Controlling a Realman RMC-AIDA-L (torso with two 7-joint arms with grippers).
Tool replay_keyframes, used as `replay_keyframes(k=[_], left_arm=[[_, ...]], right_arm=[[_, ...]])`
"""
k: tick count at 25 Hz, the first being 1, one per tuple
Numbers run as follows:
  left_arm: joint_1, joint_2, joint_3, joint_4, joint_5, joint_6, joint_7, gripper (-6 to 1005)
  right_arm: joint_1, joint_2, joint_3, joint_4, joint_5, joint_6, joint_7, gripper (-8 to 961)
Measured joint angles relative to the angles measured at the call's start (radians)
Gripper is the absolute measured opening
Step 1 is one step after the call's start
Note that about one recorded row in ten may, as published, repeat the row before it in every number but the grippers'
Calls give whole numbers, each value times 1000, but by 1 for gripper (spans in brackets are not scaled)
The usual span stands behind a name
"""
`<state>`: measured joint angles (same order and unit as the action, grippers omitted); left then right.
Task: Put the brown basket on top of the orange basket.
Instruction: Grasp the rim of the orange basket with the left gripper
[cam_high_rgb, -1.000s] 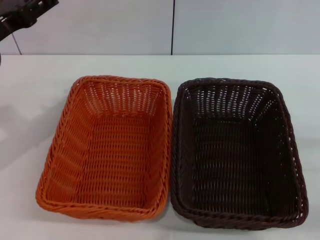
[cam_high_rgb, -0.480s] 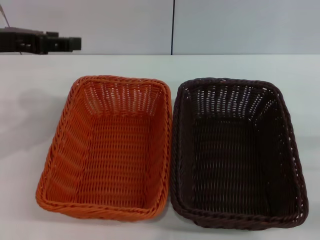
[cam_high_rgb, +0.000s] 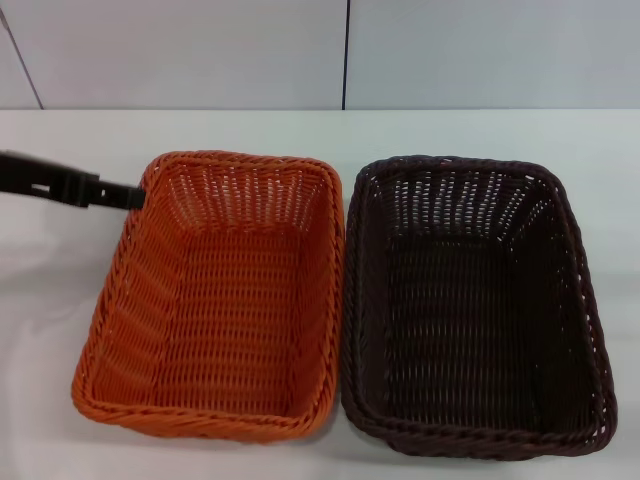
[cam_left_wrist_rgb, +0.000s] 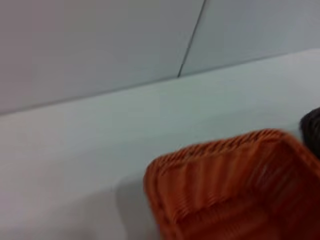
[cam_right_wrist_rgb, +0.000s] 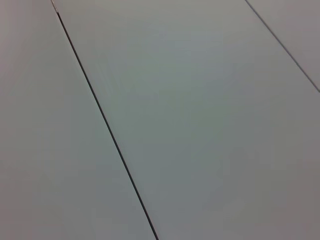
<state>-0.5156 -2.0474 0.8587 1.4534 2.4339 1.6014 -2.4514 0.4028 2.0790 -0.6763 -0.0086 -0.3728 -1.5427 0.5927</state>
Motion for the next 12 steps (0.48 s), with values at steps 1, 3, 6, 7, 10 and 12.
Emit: replay_keyframes(k=[1,3,6,7,10,12], left_arm=[[2,-3,-2,-4,18,-3,0,700],[7,-7,-6,-15,40,-7,-5,700],[18,-7,-7,-37,57,-8,-14,699],[23,-7,-6,-44,57,-9,-14,699],[39,-7,-3,-66,57,-13,-13,699],[46,-7,-3,-77,58,-14,-12,698]], right_arm=[[-1,0,0,0,0,1,0,507],[-1,0,1,0,0,7,0,506],[-2,1,0,1,0,10,-1,506],[-3,1,0,1,0,11,-1,506],[-3,1,0,1,0,11,-1,506],[-3,1,0,1,0,11,-1,506]])
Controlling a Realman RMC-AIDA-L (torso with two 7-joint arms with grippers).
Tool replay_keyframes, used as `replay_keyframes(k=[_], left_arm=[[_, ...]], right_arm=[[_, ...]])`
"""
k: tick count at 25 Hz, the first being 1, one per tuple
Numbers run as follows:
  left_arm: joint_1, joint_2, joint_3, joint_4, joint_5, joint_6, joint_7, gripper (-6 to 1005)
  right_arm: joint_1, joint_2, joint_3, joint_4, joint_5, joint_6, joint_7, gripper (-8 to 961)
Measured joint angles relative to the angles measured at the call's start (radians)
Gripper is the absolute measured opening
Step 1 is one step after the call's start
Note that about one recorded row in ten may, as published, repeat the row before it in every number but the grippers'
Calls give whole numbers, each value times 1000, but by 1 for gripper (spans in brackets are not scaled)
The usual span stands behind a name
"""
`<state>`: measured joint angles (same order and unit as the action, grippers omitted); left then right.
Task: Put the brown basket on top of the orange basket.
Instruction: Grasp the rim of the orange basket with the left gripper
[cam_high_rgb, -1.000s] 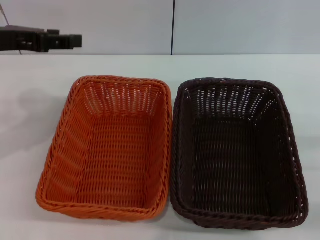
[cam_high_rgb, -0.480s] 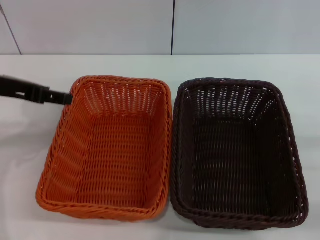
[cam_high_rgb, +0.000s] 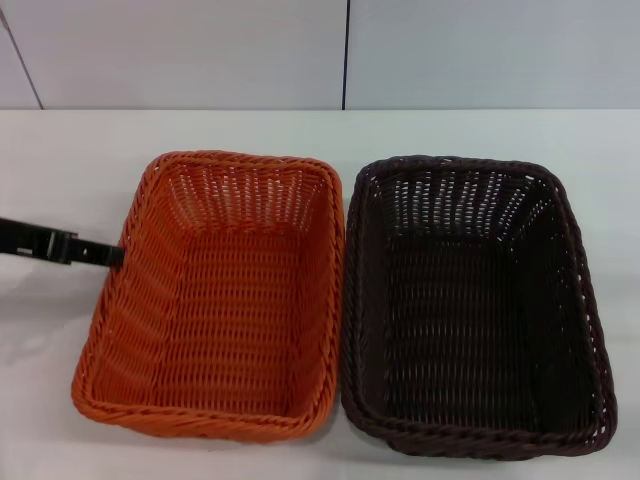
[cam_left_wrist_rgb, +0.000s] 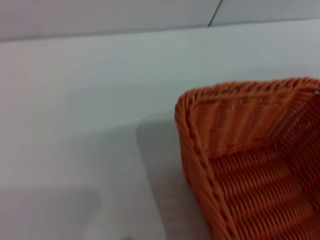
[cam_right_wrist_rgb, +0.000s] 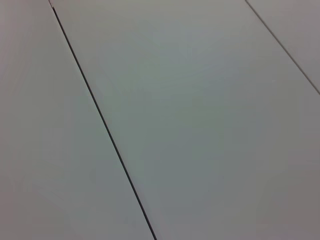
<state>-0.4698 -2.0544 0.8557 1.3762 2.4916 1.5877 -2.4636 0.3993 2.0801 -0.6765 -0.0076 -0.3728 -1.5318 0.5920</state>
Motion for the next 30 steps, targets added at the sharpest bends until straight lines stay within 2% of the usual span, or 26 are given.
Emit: replay_keyframes(k=[6,20,26,30], left_arm=[[18,-3,3,-53,-1,-7,6,697],[11,-9,12,-156,-11,-40,22,695],[11,-7,66,-162,-52,-55,43,694],[11,-6,80,-158,-54,-59,59,626]], right_arm=[[-2,-1,0,-1,0,1,0,507],[-5,-3,9,-12,2,16,0,507],[-3,-3,9,-14,7,27,0,506],[-2,-3,10,-14,7,28,0,506]])
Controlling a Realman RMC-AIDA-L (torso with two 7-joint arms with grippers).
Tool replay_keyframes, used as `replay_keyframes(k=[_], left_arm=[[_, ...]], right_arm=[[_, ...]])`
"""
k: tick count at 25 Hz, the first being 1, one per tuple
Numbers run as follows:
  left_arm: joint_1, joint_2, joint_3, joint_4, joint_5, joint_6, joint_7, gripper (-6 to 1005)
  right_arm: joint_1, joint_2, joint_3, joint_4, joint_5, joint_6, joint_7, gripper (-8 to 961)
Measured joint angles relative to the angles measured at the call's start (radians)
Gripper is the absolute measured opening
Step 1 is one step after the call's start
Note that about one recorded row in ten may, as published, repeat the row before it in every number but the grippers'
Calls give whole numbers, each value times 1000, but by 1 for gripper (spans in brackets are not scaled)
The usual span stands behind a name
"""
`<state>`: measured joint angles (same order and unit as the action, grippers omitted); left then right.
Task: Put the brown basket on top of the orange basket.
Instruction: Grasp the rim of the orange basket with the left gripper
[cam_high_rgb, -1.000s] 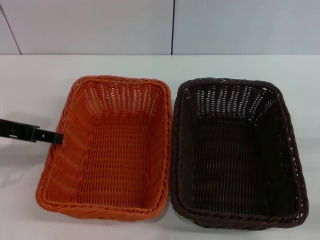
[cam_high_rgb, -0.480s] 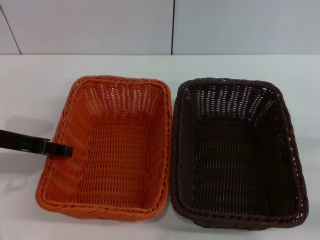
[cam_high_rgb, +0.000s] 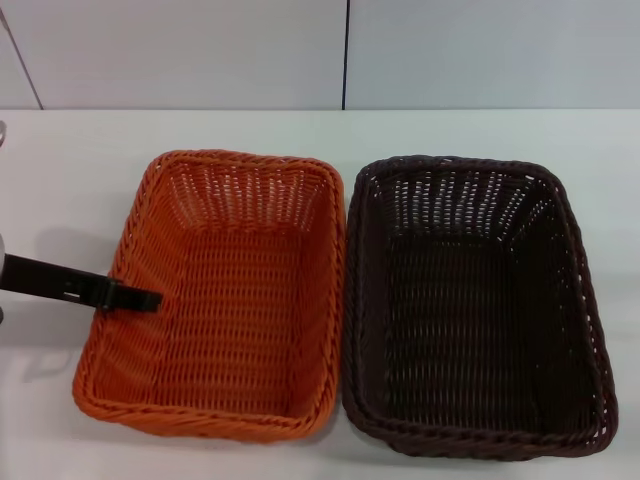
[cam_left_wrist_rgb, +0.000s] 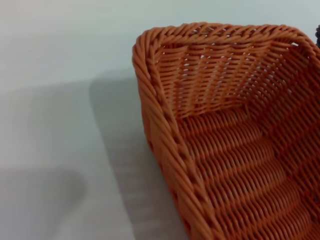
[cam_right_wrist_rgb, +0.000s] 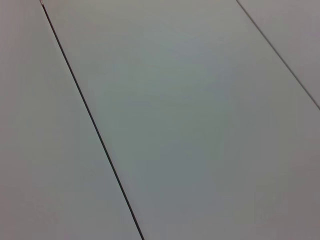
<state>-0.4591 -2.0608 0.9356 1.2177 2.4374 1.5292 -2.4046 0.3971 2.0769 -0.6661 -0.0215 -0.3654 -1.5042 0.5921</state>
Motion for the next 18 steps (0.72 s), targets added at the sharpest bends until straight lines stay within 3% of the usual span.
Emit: replay_keyframes(k=[2,7,12,18], left_arm=[[0,0,-2,2,-2,-6,4,592],[0,3,0,-3,-1,-10,4,343],[5,4,8,8,5,2,-5,239],[9,7,-1,47,4,0,-4,236]], right_arm=[[-1,0,0,0,0,0,0,506],[-6,0,2,0,2,0,0,507],[-9,0,2,0,2,0,0,506],[-9,0,2,0,2,0,3,506]])
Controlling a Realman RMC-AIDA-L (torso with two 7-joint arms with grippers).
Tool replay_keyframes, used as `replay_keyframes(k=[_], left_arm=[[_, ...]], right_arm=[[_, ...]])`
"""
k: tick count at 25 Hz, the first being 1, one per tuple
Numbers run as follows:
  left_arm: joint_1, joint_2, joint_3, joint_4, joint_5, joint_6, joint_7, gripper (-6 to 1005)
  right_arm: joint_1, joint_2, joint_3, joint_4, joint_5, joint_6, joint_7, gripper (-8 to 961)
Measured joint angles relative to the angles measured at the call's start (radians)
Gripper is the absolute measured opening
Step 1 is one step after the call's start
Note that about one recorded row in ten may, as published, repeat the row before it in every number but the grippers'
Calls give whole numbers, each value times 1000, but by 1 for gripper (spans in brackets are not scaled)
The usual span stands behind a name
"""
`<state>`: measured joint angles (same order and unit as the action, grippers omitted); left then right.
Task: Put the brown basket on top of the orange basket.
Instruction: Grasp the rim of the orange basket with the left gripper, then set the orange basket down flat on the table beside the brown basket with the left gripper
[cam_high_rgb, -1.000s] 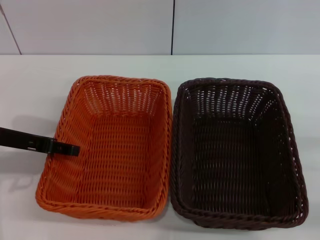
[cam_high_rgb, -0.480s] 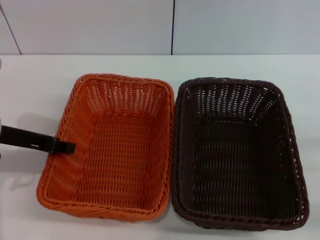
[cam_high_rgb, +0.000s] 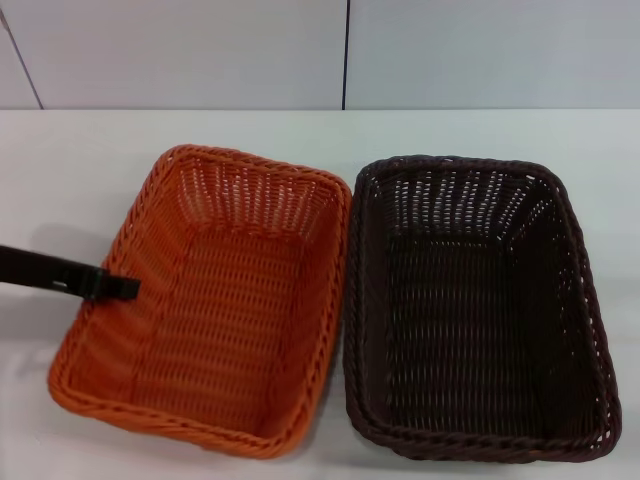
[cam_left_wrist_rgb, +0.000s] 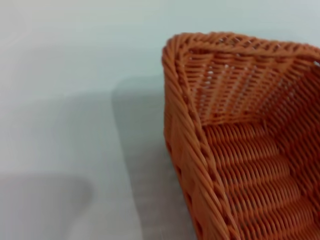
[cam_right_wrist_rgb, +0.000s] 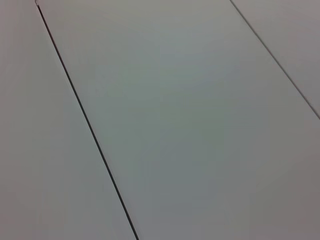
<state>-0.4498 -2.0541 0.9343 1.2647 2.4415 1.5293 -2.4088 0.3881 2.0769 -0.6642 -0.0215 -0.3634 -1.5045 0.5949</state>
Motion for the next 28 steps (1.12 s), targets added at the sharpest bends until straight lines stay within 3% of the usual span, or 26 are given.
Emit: replay_keyframes(k=[6,13,19,28], left_arm=[[-11,12,-51,73,1,4,17,221],[-33,79,-87,166,0,34,50,172],[-76,88,-159,216,1,86,177,167],[-115,119,-159,220,7,182,384,168]], right_arm=[[-1,2,0,1,0,-3,3,507],[-12,1,0,0,0,-8,6,506],[-15,2,0,0,0,-8,6,507],[-18,2,0,1,0,-6,5,506]])
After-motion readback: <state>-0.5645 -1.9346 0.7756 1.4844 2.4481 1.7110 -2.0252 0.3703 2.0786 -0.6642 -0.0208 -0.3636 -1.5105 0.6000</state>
